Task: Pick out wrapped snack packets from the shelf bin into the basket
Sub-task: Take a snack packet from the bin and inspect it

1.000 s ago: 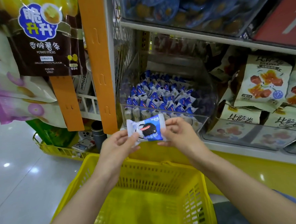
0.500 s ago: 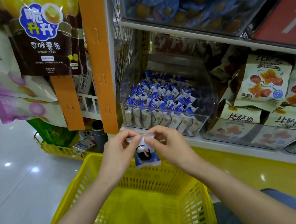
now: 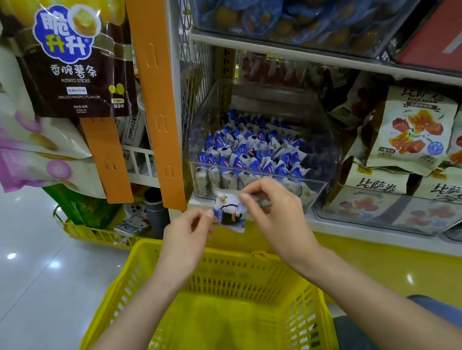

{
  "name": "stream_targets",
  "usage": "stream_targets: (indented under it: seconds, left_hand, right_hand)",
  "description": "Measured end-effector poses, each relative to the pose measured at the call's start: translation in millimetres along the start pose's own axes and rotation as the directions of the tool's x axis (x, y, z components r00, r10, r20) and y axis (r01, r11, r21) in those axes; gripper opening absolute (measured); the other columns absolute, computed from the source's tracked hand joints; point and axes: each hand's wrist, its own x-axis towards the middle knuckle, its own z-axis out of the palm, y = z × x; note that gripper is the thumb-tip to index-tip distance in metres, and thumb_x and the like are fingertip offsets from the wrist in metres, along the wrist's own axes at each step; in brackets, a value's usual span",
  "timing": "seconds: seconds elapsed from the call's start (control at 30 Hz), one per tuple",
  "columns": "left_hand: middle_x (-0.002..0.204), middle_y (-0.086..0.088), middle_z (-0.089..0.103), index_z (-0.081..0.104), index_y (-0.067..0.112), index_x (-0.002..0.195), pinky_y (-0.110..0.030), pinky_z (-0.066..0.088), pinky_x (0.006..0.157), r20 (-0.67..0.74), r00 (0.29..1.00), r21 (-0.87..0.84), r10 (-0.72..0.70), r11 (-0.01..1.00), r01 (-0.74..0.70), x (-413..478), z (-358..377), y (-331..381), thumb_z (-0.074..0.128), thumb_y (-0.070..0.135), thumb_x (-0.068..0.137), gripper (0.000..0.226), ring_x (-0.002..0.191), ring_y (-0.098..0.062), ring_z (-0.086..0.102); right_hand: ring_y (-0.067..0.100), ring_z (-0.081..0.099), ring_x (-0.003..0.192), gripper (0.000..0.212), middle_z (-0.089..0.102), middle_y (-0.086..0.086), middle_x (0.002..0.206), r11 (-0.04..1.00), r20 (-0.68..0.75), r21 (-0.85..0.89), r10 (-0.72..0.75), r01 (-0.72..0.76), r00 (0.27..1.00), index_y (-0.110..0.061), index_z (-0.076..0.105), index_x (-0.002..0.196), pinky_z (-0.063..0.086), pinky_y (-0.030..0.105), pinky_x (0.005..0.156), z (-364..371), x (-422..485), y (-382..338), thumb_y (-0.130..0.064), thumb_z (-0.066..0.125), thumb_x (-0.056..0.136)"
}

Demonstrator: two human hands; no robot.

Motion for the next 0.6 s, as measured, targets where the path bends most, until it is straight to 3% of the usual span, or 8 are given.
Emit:
stream_targets:
  seconds: [0.07, 0.13, 0.2, 0.3, 0.37, 0.43, 0.5, 0.6]
  left_hand:
    - [0.074, -0.004, 0.066, 0.065, 0.016, 0.082, -0.03, 0.051, 0.065, 0.123, 0.975, -0.23, -0.188, 0.95, 0.212, 1, 1, 6, 0.036, 0.033, 0.098, 0.037, 0.065, -0.016, 0.061]
    - [0.08, -0.005, 0.072, 0.066, 0.014, 0.091, -0.028, 0.053, 0.066, 0.244, 0.93, -0.426, -0.274, 0.831, 0.357, 2, -1, 11, 0.031, 0.043, 0.097, 0.046, 0.07, -0.017, 0.067]
    - [0.09, -0.005, 0.074, 0.066, 0.015, 0.101, -0.03, 0.053, 0.071, 0.287, 0.928, -0.527, -0.239, 0.769, 0.361, 2, -3, 11, 0.037, 0.044, 0.095, 0.042, 0.078, -0.016, 0.069]
    - [0.1, -0.006, 0.072, 0.068, 0.013, 0.105, -0.032, 0.053, 0.079, 0.206, 0.961, -0.522, -0.183, 0.81, 0.266, 1, -4, 11, 0.051, 0.022, 0.093, 0.023, 0.093, -0.017, 0.068]
    - [0.099, -0.005, 0.073, 0.067, 0.014, 0.104, -0.033, 0.052, 0.081, 0.146, 0.971, -0.508, -0.19, 0.828, 0.238, 1, -5, 11, 0.054, 0.015, 0.091, 0.019, 0.095, -0.018, 0.067]
    - [0.098, -0.002, 0.073, 0.066, 0.018, 0.107, -0.035, 0.051, 0.084, 0.098, 0.976, -0.472, -0.193, 0.855, 0.216, 2, -5, 11, 0.055, 0.016, 0.091, 0.019, 0.095, -0.018, 0.066]
    - [0.097, 0.0, 0.073, 0.064, 0.019, 0.109, -0.035, 0.051, 0.084, 0.088, 0.98, -0.456, -0.179, 0.867, 0.199, 2, -4, 11, 0.054, 0.017, 0.092, 0.02, 0.094, -0.017, 0.067]
    - [0.097, -0.001, 0.073, 0.067, 0.022, 0.102, -0.035, 0.051, 0.083, 0.175, 0.977, -0.466, -0.122, 0.864, 0.191, 0, -3, 12, 0.053, 0.017, 0.092, 0.019, 0.093, -0.017, 0.068]
  right_hand:
    - [0.004, 0.056, 0.086, 0.002, 0.058, -0.004, 0.091, 0.999, 0.042, 0.009, -0.048, 0.048, 0.998, -0.014, 0.06, 0.09, 0.049, 0.022, 0.077, 1, -1, 1, -0.015, 0.058, 0.09]
    - [0.005, 0.055, 0.094, 0.003, 0.058, 0.0, 0.099, 0.992, 0.13, -0.025, -0.117, 0.122, 0.985, -0.01, 0.062, 0.09, 0.046, 0.021, 0.084, 2, -5, 2, -0.011, 0.059, 0.089]
    - [0.007, 0.053, 0.103, 0.003, 0.057, 0.001, 0.107, 0.979, 0.214, -0.074, -0.17, 0.19, 0.962, -0.01, 0.062, 0.089, 0.043, 0.02, 0.087, 3, -8, 0, -0.01, 0.06, 0.088]
    - [0.013, 0.049, 0.113, 0.006, 0.058, 0.003, 0.115, 0.92, 0.297, -0.184, -0.283, 0.345, 0.912, -0.012, 0.066, 0.09, 0.042, 0.023, 0.091, 3, -9, -2, -0.014, 0.061, 0.086]
    - [0.012, 0.046, 0.118, 0.014, 0.057, 0.002, 0.119, 0.913, 0.309, -0.217, -0.271, 0.345, 0.912, -0.016, 0.067, 0.099, 0.037, 0.021, 0.097, 5, -9, -2, -0.021, 0.059, 0.088]
    - [0.003, 0.045, 0.115, 0.023, 0.053, -0.005, 0.119, 0.982, 0.232, -0.121, -0.117, 0.148, 0.966, -0.019, 0.06, 0.113, 0.035, 0.015, 0.098, 7, -10, -6, -0.027, 0.055, 0.091]
    - [-0.004, 0.051, 0.106, 0.026, 0.053, -0.012, 0.113, 0.986, 0.136, 0.099, 0.117, -0.131, 0.984, -0.025, 0.049, 0.118, 0.042, 0.016, 0.094, 9, -9, -8, -0.027, 0.052, 0.093]
    - [0.0, 0.061, 0.099, 0.019, 0.063, -0.01, 0.11, 0.817, 0.263, 0.391, 0.341, -0.423, 0.902, -0.023, 0.053, 0.114, 0.051, 0.019, 0.086, 9, -4, -9, -0.023, 0.046, 0.096]
